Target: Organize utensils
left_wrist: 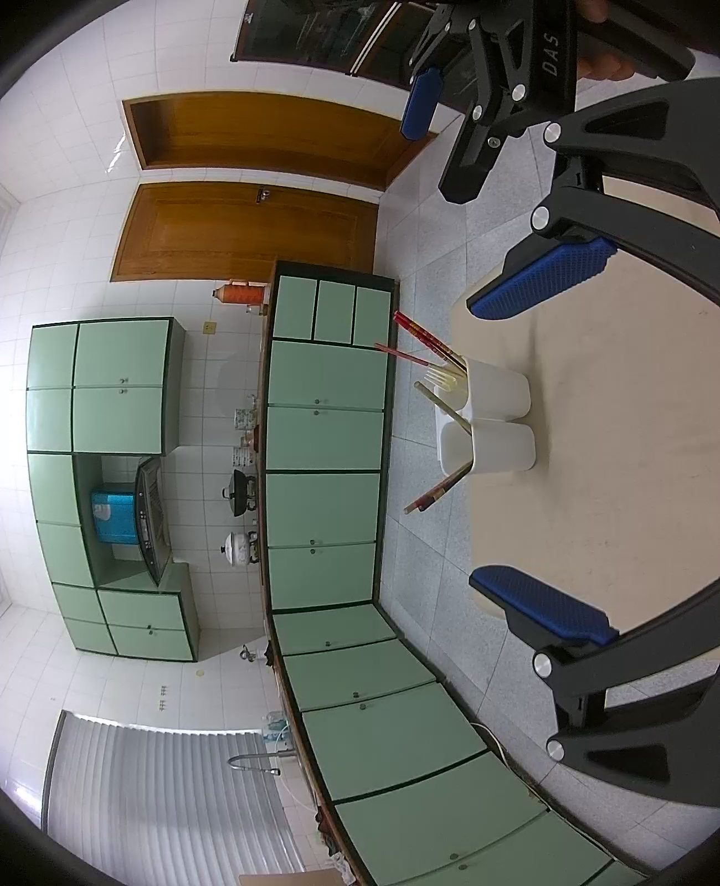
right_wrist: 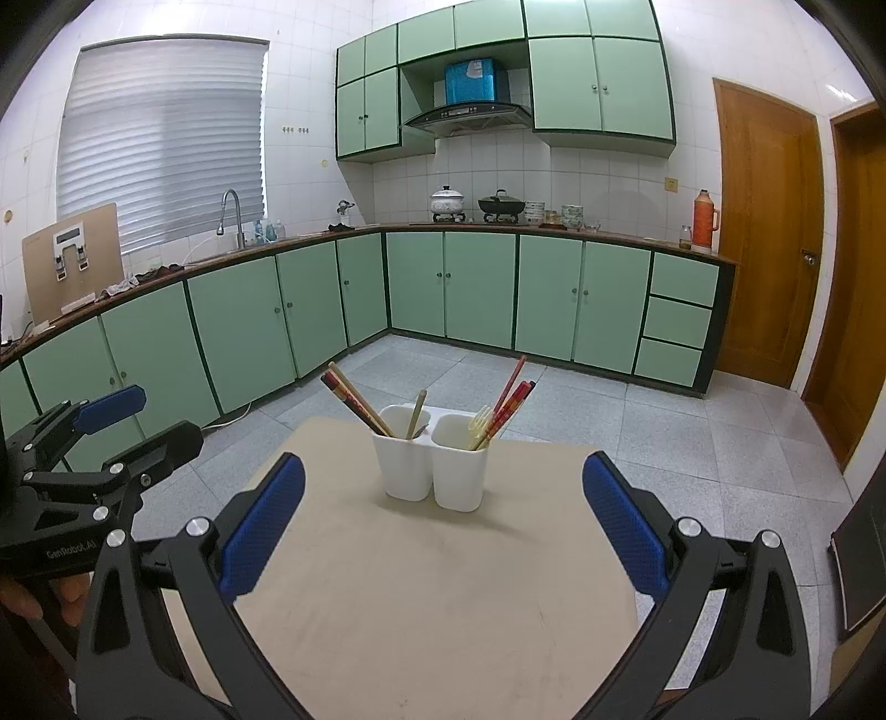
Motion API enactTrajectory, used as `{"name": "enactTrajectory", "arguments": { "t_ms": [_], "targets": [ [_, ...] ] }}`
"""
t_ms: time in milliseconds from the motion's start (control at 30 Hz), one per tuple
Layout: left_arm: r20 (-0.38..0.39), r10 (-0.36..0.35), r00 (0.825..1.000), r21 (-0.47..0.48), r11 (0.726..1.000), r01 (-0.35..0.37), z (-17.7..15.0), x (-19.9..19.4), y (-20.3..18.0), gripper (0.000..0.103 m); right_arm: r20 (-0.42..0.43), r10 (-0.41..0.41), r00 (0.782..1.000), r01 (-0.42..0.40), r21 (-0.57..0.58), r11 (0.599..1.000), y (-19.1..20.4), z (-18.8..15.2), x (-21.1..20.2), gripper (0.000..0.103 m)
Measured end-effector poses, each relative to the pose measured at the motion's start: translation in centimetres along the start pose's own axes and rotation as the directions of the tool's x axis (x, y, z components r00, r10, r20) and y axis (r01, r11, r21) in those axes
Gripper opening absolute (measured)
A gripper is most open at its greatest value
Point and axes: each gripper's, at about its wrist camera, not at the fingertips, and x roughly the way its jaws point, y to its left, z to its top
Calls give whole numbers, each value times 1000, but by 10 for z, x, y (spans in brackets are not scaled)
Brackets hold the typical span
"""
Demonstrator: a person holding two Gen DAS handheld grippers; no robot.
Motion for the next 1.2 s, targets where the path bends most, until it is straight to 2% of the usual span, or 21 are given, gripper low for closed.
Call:
{"name": "enactTrajectory", "arguments": {
  "t_ms": [1200],
  "targets": [
    [-5,1,1000,1,1000,-1,0,0,0,89,-6,-3,1000,3,3,1000,-1,-7,6,97]
  ]
}}
